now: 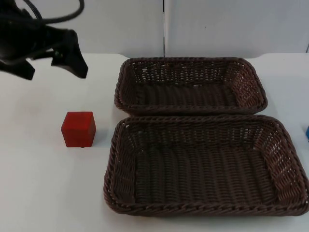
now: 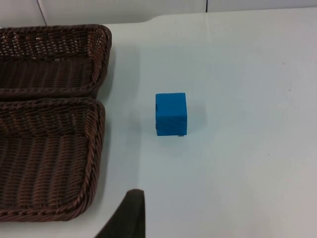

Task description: Pick up one cube with the left hand and place it into the upper basket. Pick up one cube with the right hand and place it into the lower basket.

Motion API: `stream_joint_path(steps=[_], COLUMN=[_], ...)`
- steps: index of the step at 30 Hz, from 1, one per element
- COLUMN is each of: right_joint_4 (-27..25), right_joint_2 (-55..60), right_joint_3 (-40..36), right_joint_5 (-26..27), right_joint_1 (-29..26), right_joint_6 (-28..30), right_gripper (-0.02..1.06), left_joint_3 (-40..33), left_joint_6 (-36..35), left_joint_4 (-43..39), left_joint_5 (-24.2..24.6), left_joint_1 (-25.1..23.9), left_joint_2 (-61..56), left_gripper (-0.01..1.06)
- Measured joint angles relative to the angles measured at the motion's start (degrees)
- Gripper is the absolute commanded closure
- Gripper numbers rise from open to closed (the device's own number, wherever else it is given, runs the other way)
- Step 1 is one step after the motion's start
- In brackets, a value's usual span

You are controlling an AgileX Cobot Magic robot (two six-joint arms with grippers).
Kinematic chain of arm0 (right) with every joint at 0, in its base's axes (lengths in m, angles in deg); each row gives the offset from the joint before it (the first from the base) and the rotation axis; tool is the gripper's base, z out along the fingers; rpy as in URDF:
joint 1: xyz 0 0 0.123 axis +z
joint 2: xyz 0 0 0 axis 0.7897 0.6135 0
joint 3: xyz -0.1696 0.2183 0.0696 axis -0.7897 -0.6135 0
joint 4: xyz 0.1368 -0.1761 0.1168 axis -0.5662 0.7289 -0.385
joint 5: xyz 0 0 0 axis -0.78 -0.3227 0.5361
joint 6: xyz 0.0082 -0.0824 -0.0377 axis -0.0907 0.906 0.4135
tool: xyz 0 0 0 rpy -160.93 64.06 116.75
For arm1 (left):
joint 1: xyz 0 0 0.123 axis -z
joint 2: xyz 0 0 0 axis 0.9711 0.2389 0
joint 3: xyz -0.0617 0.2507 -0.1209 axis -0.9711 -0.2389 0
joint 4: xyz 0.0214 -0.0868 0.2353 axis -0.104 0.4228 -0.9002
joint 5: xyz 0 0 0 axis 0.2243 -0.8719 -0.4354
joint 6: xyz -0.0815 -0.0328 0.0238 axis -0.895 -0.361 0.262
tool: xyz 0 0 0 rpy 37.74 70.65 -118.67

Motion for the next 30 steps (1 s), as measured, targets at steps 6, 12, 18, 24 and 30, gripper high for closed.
stream_joint_path(steps=[6,12,18,24,30], right_joint_4=[0.0,0.0,0.0,0.0,0.0], right_joint_2=[0.0,0.0,0.0,0.0,0.0], right_joint_3=[0.0,0.0,0.0,0.0,0.0], right_joint_5=[0.0,0.0,0.0,0.0,0.0], right_joint_1=[0.0,0.0,0.0,0.0,0.0], right_joint_6=[0.0,0.0,0.0,0.0,0.0], right_gripper=[-0.01,-0.01,-0.01,-0.01,-0.01], left_joint_3=[0.0,1.0,3.7,3.9,4.1], left_joint_6=[-0.1,-0.4,-2.5,-4.3,-4.8], left_joint_4=[-0.1,-0.7,-1.3,-3.2,-3.4], left_joint_5=[-1.1,-2.5,-3.2,-5.2,-7.0], left_joint_1=[0.2,1.7,2.1,2.1,2.1], left_joint_2=[3.8,7.8,11.7,14.3,16.5], left_gripper=[0.00,0.00,0.00,0.00,0.00])
